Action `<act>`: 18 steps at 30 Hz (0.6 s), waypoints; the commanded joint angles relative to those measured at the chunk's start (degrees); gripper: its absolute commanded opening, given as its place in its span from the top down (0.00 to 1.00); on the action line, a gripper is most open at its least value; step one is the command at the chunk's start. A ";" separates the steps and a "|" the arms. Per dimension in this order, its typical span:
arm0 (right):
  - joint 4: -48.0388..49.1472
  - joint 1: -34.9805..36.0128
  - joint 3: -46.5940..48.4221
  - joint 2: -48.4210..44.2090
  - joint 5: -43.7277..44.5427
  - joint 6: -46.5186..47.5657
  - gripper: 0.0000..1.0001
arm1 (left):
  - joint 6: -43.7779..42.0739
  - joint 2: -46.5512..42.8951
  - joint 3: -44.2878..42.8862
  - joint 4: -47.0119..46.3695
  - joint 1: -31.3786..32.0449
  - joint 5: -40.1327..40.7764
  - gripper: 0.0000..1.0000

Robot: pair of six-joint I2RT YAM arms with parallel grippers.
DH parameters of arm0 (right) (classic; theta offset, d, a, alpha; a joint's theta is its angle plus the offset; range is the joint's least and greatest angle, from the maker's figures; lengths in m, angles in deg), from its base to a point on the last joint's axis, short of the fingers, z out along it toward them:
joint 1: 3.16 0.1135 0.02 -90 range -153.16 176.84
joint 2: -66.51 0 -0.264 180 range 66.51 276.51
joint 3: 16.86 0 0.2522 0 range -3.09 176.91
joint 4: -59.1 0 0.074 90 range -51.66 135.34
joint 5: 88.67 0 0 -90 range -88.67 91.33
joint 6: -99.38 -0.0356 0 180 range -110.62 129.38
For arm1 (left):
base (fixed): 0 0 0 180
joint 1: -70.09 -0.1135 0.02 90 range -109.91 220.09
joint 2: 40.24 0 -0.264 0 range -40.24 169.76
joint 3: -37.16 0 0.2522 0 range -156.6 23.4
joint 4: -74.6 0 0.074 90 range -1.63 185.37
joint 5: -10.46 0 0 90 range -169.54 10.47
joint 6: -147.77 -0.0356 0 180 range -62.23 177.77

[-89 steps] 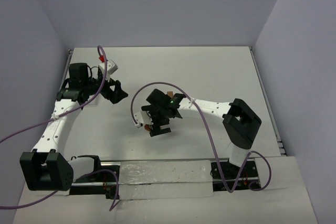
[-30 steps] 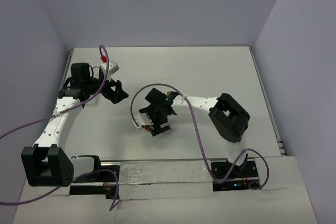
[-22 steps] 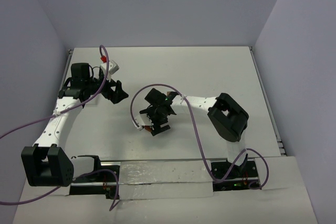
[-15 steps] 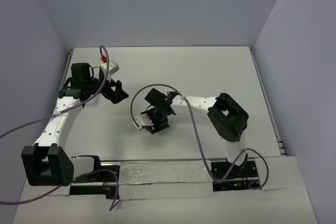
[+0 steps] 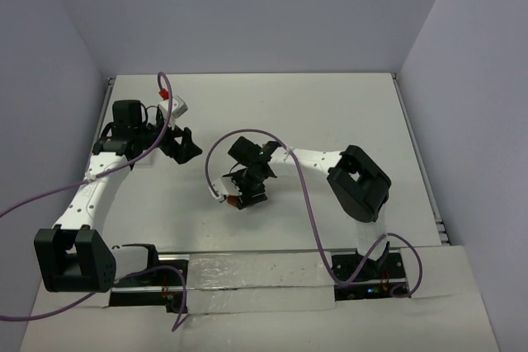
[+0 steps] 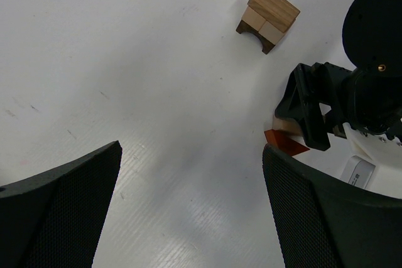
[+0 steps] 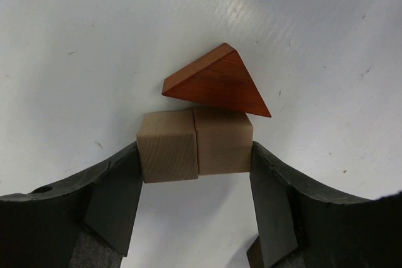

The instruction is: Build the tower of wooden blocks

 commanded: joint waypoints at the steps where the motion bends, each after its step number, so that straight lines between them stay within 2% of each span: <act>1: -3.15 -1.68 3.99 -3.33 -3.36 -3.46 0.50 | -0.42 -0.50 0.22 -1.74 0.25 -0.39 0.01; 6: -7.50 -4.13 8.98 -6.11 -4.77 -8.41 0.51 | -0.15 -0.94 0.13 -1.73 0.25 -0.48 0.01; 11: -12.73 -9.47 16.17 -7.67 -5.96 -12.29 0.51 | 0.23 -1.11 0.04 -1.78 0.25 -0.65 0.01; 18: -15.10 -15.35 19.99 -7.94 -2.56 -11.68 0.51 | 1.69 -0.27 -0.37 -2.96 0.25 -0.71 0.01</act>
